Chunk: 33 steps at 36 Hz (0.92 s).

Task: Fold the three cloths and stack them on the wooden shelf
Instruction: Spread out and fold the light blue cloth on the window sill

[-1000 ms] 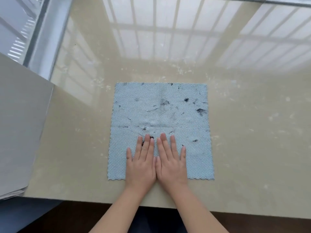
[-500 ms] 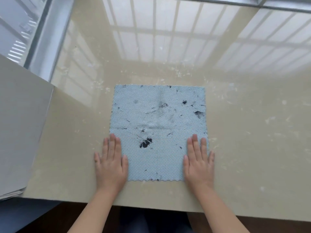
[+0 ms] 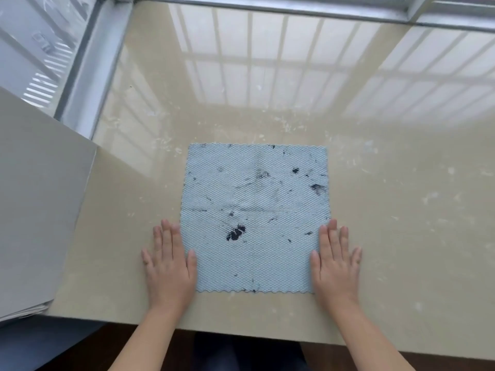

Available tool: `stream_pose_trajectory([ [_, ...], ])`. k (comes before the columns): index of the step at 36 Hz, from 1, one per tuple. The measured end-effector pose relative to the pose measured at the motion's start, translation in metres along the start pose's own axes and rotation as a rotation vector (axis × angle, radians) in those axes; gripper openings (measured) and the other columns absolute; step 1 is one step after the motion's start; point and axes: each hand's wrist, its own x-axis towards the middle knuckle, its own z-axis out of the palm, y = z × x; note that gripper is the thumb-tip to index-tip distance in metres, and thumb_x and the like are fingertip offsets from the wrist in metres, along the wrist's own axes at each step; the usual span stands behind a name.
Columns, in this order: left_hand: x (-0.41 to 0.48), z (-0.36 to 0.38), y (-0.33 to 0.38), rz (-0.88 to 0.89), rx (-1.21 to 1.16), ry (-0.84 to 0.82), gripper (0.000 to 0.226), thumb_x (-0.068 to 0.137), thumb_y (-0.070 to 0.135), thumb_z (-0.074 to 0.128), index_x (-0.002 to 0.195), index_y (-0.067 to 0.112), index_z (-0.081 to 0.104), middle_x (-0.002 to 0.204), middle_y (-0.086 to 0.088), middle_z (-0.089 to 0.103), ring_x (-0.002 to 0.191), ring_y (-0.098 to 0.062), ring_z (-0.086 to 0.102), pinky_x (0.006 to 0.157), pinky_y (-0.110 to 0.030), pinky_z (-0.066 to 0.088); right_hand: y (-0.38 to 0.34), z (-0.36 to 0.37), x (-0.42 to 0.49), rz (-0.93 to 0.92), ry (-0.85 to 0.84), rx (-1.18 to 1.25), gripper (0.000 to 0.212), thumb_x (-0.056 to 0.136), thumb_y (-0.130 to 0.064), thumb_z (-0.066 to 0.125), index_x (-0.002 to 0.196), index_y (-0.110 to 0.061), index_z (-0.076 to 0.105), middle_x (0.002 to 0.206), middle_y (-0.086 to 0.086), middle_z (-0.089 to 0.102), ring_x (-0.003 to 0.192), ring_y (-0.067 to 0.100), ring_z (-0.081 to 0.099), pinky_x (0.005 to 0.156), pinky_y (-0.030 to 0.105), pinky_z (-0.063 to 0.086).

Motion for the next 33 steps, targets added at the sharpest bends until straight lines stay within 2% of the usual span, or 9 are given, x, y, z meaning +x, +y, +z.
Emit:
stream_pose_trajectory([
  [5,0.002,-0.008,0.030,0.171,0.042,0.098,0.058,0.089,0.026,0.030,0.142,0.004,0.026,0.151,-0.013,0.027,0.145,-0.017,0.001,0.103,-0.057,0.021,-0.028,-0.017,0.023,-0.079,0.067,0.047,0.056,0.091,-0.031,0.028,0.144,-0.014,0.022,0.156,-0.005,0.011,0.144,0.011,-0.007,0.106,0.056,0.011],
  [9,0.007,-0.015,0.061,0.271,0.023,0.165,0.042,0.081,0.018,0.036,0.110,0.002,0.063,0.125,-0.020,0.058,0.120,-0.030,0.048,0.101,-0.047,0.034,-0.061,-0.028,0.055,-0.266,0.063,0.064,0.048,0.089,-0.025,0.033,0.129,-0.006,0.052,0.142,0.011,0.045,0.136,0.028,0.032,0.098,0.056,0.024],
  [12,0.013,-0.024,0.077,0.167,0.003,0.119,0.039,0.077,0.019,0.037,0.093,0.005,0.070,0.100,-0.012,0.067,0.087,-0.029,0.063,0.080,-0.038,0.040,-0.079,-0.031,0.079,-0.344,0.048,0.040,0.045,0.089,-0.024,0.033,0.118,-0.006,0.062,0.128,0.010,0.059,0.124,0.032,0.050,0.097,0.056,0.033],
  [16,0.020,-0.030,0.089,0.051,-0.013,-0.010,0.043,0.076,0.022,0.034,0.091,0.005,0.070,0.090,-0.010,0.065,0.076,-0.029,0.063,0.070,-0.039,0.050,-0.089,-0.035,0.097,-0.344,0.048,0.026,0.044,0.087,-0.026,0.032,0.107,-0.007,0.065,0.106,0.006,0.068,0.101,0.027,0.065,0.083,0.047,0.051],
  [20,0.034,-0.033,0.095,0.037,0.019,-0.077,0.045,0.077,0.023,0.034,0.095,0.004,0.070,0.095,-0.014,0.066,0.081,-0.032,0.063,0.073,-0.042,0.052,-0.089,-0.036,0.098,-0.330,0.120,-0.034,0.036,0.083,-0.025,0.035,0.095,-0.009,0.065,0.088,0.003,0.064,0.077,0.023,0.062,0.061,0.030,0.049],
  [25,0.059,-0.038,0.099,0.048,0.036,-0.160,0.044,0.077,0.023,0.035,0.097,0.003,0.069,0.097,-0.016,0.067,0.082,-0.034,0.066,0.074,-0.049,0.054,-0.088,-0.034,0.093,-0.242,0.206,-0.133,0.038,0.079,-0.027,0.035,0.089,-0.007,0.066,0.076,0.004,0.060,0.062,0.023,0.055,0.052,0.028,0.042],
  [28,0.074,-0.037,0.102,0.112,0.067,-0.129,0.030,0.075,0.016,0.059,0.100,0.001,0.068,0.102,-0.017,0.068,0.090,-0.034,0.067,0.079,-0.056,0.050,-0.087,-0.036,0.091,-0.215,0.220,-0.147,0.037,0.078,-0.026,0.034,0.085,-0.007,0.066,0.073,0.004,0.061,0.056,0.022,0.054,0.048,0.026,0.039],
  [30,0.082,-0.035,0.104,0.152,0.058,-0.132,0.038,0.070,0.010,0.074,0.107,0.000,0.066,0.111,-0.018,0.065,0.101,-0.034,0.064,0.085,-0.058,0.047,-0.086,-0.037,0.089,-0.206,0.213,-0.136,0.031,0.078,-0.025,0.034,0.072,-0.010,0.061,0.065,0.002,0.055,0.051,0.020,0.049,0.045,0.025,0.033],
  [33,0.091,-0.039,0.110,0.160,0.040,-0.185,0.046,0.092,0.019,0.051,0.136,0.006,0.045,0.146,-0.012,0.039,0.137,-0.028,0.034,0.110,-0.052,0.024,-0.085,-0.037,0.085,-0.193,0.230,-0.125,0.028,0.078,-0.023,0.035,0.057,-0.013,0.049,0.058,0.001,0.049,0.046,0.018,0.039,0.045,0.025,0.025],
])
